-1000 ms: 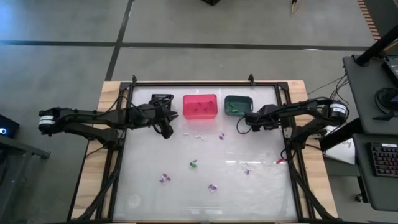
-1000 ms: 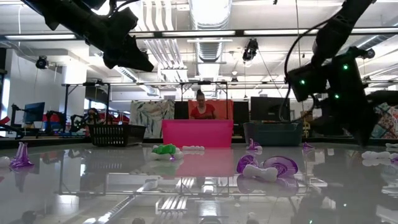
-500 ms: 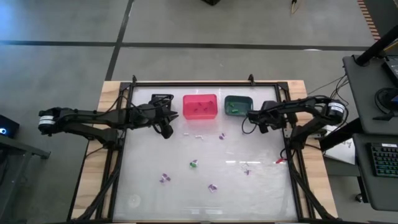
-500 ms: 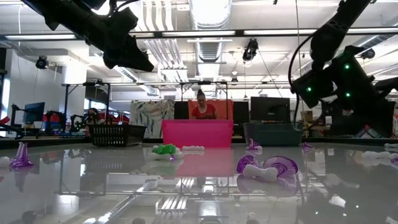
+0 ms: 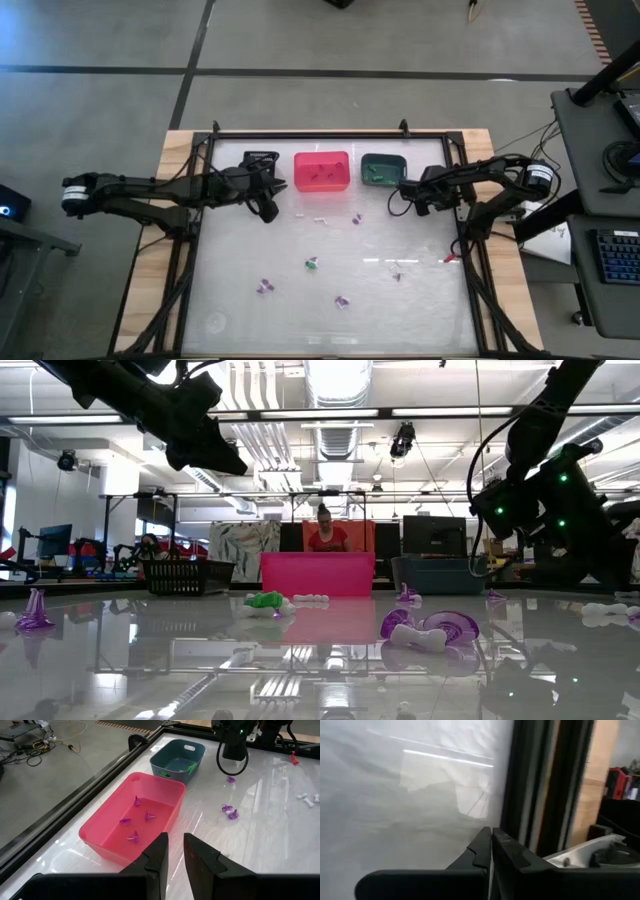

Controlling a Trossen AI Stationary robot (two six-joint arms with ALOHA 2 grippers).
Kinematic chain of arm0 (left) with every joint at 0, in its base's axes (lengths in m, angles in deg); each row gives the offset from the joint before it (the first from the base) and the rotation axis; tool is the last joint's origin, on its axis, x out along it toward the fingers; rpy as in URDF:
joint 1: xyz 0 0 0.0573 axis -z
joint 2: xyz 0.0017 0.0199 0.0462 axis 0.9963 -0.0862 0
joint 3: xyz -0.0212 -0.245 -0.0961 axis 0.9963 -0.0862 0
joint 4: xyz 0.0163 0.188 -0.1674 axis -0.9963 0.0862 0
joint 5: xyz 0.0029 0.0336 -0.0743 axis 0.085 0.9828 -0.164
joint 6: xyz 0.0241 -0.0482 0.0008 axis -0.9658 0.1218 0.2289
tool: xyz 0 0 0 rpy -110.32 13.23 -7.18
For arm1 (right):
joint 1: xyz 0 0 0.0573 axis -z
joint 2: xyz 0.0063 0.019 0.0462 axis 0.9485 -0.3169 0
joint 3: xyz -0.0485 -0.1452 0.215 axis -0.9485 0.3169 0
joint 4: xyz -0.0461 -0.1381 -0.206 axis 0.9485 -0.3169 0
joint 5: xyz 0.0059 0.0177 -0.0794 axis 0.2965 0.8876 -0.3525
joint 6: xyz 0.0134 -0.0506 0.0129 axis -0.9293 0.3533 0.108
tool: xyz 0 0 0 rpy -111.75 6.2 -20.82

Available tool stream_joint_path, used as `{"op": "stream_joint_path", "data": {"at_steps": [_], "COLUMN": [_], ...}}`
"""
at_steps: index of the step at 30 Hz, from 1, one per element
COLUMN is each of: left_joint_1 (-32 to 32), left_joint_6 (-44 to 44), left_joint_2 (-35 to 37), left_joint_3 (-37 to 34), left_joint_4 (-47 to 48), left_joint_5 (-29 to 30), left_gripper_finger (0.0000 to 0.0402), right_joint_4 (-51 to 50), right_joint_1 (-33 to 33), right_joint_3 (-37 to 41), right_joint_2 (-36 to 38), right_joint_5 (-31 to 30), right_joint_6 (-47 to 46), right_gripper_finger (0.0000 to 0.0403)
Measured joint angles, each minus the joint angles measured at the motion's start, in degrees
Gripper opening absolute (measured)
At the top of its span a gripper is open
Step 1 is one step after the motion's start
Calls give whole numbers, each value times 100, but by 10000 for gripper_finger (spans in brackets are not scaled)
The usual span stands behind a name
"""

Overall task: Sort Halloween decoration
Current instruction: Put the white bone toy into the black bin

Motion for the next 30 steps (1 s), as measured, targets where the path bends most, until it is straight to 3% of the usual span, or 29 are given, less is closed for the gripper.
{"op": "stream_joint_path", "data": {"at_steps": [17, 24, 27, 30], "left_joint_1": [0, 0, 0, 0], "left_joint_6": [0, -11, -15, -17], "left_joint_2": [0, 0, 0, 0], "left_joint_3": [0, 0, 0, 0], "left_joint_4": [-59, -59, -59, -59], "left_joint_5": [2, 2, 2, 2], "left_gripper_finger": [43, 43, 43, 43], "right_joint_4": [156, -287, -651, -991], "right_joint_1": [-151, -122, -46, 56], "right_joint_3": [-757, -981, -982, -982], "right_joint_2": [86, 123, 42, -61], "right_joint_5": [636, 1377, 1423, 1087], "right_joint_6": [835, 3322, 3797, 3754], "right_gripper_finger": [9, 9, 11, 24]}}
